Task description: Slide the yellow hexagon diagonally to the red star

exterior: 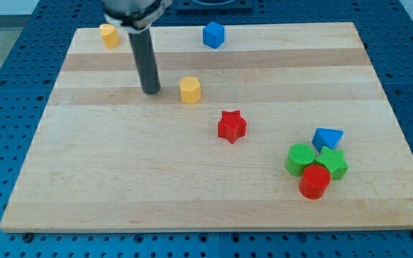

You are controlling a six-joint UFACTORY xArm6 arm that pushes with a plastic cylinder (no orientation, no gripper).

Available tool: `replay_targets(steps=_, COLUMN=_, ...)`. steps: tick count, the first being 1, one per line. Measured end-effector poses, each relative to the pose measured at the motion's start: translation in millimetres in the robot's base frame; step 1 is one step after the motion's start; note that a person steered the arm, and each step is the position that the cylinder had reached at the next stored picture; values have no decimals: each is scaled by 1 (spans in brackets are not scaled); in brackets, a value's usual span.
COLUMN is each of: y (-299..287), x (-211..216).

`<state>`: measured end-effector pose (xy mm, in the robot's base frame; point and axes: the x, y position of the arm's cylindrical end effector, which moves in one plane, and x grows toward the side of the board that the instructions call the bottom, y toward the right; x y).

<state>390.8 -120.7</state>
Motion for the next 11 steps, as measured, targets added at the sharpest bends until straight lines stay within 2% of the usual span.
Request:
replay_targets(steps=1, y=7, x=16)
replay_targets(steps=2, y=25, x=10)
replay_targets(steps=8, y=240, x=-83)
replay_targets(steps=10, y=308, x=-89)
replay_targets(steps=11, y=323, x=-98)
